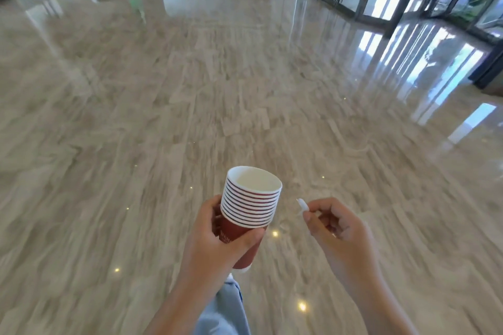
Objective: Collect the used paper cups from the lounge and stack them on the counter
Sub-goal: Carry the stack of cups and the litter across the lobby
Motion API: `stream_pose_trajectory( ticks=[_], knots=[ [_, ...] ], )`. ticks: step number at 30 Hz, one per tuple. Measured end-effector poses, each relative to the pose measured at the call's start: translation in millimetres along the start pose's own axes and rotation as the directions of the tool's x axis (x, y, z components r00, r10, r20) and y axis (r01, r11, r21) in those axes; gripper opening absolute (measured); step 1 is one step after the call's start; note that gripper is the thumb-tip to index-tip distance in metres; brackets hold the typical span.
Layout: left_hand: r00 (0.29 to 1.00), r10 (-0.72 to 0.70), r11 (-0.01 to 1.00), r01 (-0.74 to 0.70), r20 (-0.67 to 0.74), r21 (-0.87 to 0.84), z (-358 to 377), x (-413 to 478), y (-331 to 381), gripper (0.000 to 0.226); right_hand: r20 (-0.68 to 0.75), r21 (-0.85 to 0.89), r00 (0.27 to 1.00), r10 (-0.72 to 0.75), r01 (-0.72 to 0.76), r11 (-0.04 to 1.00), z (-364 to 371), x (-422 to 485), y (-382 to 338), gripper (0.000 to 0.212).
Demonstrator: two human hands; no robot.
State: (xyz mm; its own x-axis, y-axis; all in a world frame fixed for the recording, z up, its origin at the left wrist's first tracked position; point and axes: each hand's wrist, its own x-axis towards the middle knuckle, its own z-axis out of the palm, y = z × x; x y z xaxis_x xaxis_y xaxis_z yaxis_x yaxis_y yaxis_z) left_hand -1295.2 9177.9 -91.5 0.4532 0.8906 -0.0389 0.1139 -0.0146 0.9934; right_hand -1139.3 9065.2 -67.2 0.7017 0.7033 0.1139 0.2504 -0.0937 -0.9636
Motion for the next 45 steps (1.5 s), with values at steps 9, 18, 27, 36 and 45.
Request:
stream_pose_trajectory(
  ticks=[9, 18, 27, 36, 45],
  knots=[
    [0.995, 0.034, 0.997, -0.028, -0.092, 0.072, -44, 235, 18, 0.067, 0.077, 0.07, 0.994, -0.08, 0.074, 0.995, 118, 236, -34, 0.02],
    [0.996, -0.015, 0.998, 0.02, -0.089, 0.058, -30, 415, 25, 0.071, 0.033, 0.033, 0.999, -0.038, 0.037, 0.999, 155, 403, -5, 0.02],
    [0.999, 0.014, 0.994, -0.01, -0.03, 0.108, 41, 632, 37, 0.069, -0.068, -0.042, 0.994, -0.085, 0.082, 0.996, 156, 626, 28, 0.021],
    [0.998, 0.05, 0.99, -0.055, 0.048, 0.127, 109, 828, 68, 0.064, -0.037, -0.092, 0.99, -0.137, 0.133, 0.987, 151, 832, 34, 0.022],
    [1.0, 0.015, 0.997, -0.015, -0.003, 0.075, 110, 1030, 45, 0.06, 0.006, -0.154, 0.994, -0.107, 0.107, 0.982, 215, 1016, 64, 0.025]
  ],
)
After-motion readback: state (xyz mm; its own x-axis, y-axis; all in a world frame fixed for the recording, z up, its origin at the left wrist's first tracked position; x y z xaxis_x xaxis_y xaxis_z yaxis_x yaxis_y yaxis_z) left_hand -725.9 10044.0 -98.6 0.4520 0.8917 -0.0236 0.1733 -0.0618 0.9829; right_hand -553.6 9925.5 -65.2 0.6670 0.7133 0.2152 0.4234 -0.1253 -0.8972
